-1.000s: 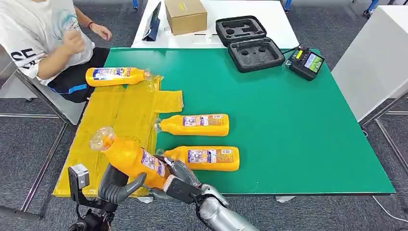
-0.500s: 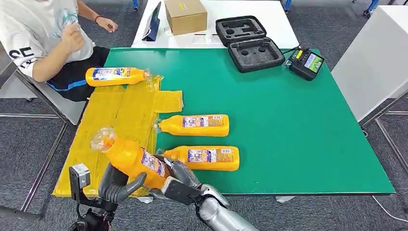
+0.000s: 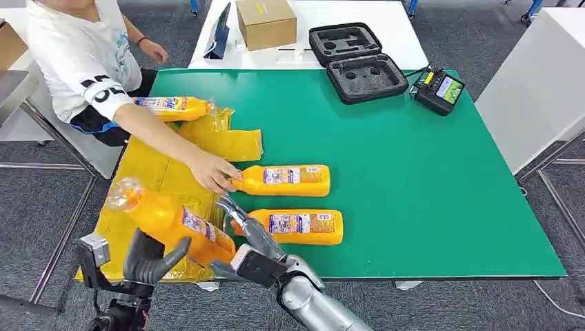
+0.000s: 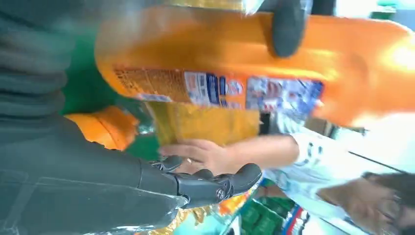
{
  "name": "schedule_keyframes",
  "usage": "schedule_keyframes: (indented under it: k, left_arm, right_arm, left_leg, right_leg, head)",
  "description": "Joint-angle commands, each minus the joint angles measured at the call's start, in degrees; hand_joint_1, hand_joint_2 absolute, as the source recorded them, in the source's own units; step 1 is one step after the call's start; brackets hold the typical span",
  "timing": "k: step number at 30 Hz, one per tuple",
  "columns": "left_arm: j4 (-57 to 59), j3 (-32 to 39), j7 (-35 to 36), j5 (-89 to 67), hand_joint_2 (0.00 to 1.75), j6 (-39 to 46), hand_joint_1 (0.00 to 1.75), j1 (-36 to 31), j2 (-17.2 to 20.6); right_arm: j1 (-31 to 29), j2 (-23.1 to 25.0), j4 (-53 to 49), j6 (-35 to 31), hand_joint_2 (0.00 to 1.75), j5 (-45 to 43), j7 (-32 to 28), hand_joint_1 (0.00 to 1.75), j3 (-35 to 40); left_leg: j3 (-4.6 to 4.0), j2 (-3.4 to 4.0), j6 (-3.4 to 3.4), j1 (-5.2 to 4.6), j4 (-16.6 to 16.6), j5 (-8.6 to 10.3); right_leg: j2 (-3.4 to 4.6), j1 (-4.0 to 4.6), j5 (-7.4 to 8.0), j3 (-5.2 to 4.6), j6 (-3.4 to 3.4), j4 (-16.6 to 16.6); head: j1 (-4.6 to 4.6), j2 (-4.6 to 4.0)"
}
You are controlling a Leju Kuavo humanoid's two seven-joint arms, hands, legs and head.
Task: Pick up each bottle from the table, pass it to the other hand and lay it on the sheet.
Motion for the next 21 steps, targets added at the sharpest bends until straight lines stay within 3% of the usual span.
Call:
schedule_keyframes:
  k: [1,10,13,17,21]
  left_arm:
    - [-0.8,5.8,-1.3,0.1,1.75,2.7,1.75,-0.8,-0.2]
    - [-3.3,12.6,-6.5,-6.2,1.75,10.9,1.75,-4.1,1.3]
    - [-3.0,13.3,-6.3,-6.1,1.75,10.9,1.75,-4.8,1.7]
    - [-0.4,13.0,-9.1,-20.7,1.75,20.1,1.75,-7.4,4.3]
    - [6.6,10.1,-3.6,-42.0,1.75,23.3,1.75,-12.4,7.7]
  right_arm:
    - [0.3,-2.0,-5.5,1.2,0.0,-0.7,0.0,0.0,0.1]
    - [4.7,-2.6,-18.8,-0.3,0.0,-7.6,0.0,0.0,-2.0]
    - [4.7,-2.6,-18.8,-0.3,0.0,-7.6,0.0,0.0,-1.9]
    - [7.4,-2.8,-28.5,-4.0,0.0,-10.1,0.0,0.0,-3.0]
    - [9.1,-4.0,-34.0,-5.8,0.0,-10.5,0.0,0.0,-3.0]
  left_leg:
    - [0.22,-0.11,-0.01,0.0,0.0,-0.09]
    - [0.11,-0.16,-0.02,0.04,0.0,-0.07]
    - [0.14,-0.25,-0.03,0.04,0.0,-0.07]
    - [0.06,-0.18,-0.01,0.02,0.0,-0.02]
    - [0.19,-0.35,-0.03,0.02,0.0,-0.05]
  right_leg:
    - [-0.05,0.0,-0.11,0.24,-0.01,0.0]
    - [-0.1,0.03,-0.11,0.15,-0.02,0.0]
    - [-0.19,0.04,-0.15,0.18,-0.03,0.0]
    - [-0.15,0.02,-0.08,0.08,-0.01,0.0]
    - [-0.29,0.02,-0.18,0.24,-0.02,0.0]
  head:
    - [0.0,0.0]
    - [0.0,0.0]
    - [0.0,0.0]
    - [0.0,0.0]
    - [0.0,0.0]
